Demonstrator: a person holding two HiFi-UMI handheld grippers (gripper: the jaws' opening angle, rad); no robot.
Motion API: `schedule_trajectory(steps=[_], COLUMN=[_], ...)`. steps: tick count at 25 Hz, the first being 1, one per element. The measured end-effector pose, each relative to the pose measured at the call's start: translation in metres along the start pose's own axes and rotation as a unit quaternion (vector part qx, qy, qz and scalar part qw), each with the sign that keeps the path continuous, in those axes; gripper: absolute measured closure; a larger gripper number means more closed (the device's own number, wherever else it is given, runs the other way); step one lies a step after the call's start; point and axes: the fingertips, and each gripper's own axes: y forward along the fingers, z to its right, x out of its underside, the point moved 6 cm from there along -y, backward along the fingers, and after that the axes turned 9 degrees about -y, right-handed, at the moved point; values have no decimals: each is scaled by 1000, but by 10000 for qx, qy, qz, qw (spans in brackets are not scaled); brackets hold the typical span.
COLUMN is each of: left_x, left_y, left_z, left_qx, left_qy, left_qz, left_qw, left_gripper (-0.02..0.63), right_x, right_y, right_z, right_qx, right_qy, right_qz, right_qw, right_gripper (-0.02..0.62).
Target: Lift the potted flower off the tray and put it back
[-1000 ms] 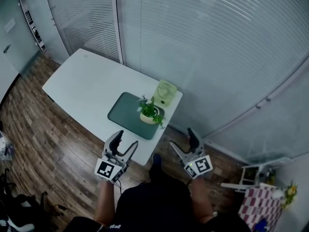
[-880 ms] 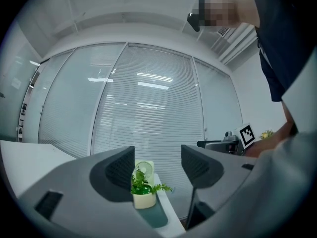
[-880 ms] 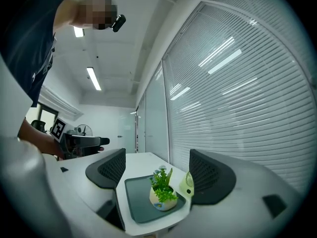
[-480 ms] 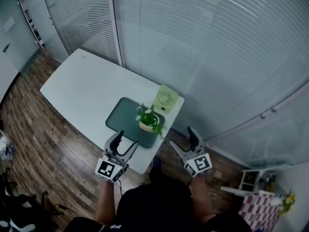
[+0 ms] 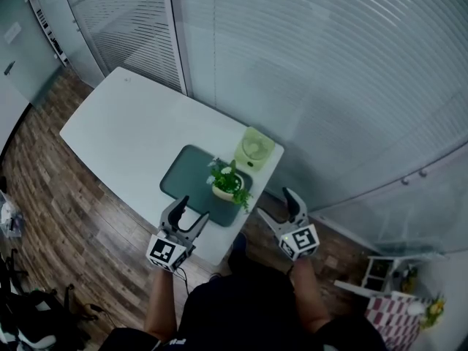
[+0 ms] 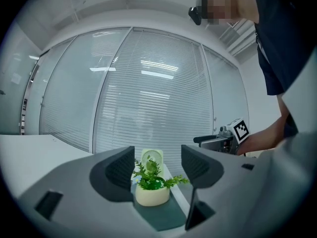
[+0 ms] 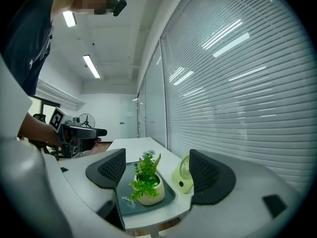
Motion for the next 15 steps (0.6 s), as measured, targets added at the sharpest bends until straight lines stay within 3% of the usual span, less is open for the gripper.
schedule_trajectory(steps=[7, 15], left_x=[15, 49], left_y=[13, 24], left_z=[-16, -32], left_qx=[-150, -45], left_qy=[252, 342], left_qz=[-223, -586], left_qw=[9993, 9977], left_gripper=[331, 331], right_x=[28, 57], right_y=[13, 28], right_z=[-2, -2], right_qx=[-189, -462], right_qy=[172, 26], right_qz=[-461, -925], right_qw=[9986, 9946], right_gripper=[225, 225])
